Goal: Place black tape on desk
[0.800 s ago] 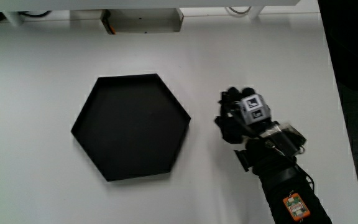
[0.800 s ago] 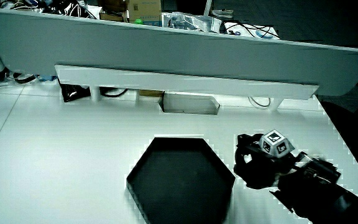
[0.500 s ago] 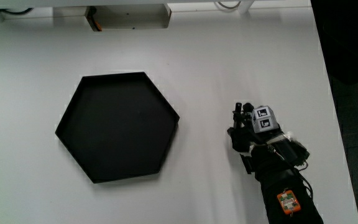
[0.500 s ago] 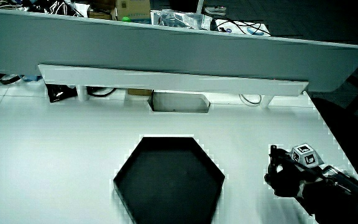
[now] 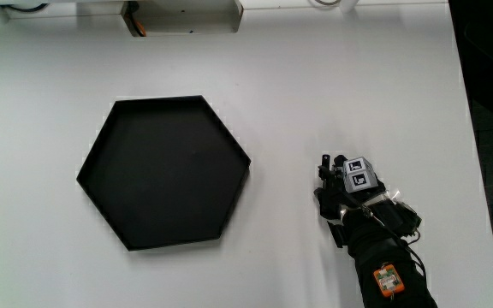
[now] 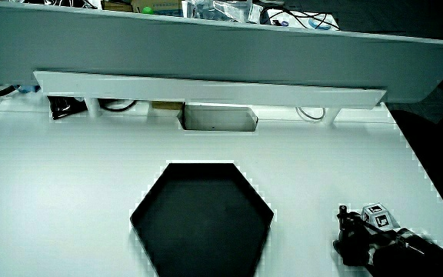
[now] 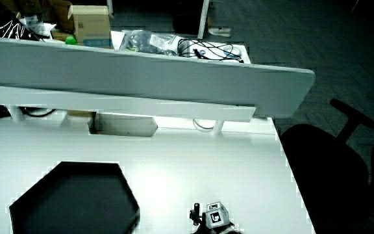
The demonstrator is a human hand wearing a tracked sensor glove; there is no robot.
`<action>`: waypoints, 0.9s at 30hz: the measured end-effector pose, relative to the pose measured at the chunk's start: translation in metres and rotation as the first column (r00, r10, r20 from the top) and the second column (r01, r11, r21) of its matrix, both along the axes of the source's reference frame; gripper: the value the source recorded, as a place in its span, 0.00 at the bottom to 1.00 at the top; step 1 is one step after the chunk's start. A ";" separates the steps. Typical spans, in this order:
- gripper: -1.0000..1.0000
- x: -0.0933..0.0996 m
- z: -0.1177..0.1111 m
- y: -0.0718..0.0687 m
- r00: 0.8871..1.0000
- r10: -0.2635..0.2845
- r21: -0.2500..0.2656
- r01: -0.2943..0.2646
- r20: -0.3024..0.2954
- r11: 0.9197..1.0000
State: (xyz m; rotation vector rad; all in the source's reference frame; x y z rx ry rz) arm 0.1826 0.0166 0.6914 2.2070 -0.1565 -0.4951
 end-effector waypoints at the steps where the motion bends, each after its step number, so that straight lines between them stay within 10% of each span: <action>1: 0.42 -0.002 -0.001 0.001 1.000 -0.005 -0.001 0.005 0.013 1.000; 14: 0.10 0.009 0.011 0.015 0.998 0.056 -0.059 -0.056 0.002 0.997; 18: 0.00 0.020 0.010 0.021 0.994 0.109 0.022 -0.109 -0.002 0.994; 27: 0.00 0.058 -0.018 0.037 0.961 0.143 0.108 -0.172 0.238 0.979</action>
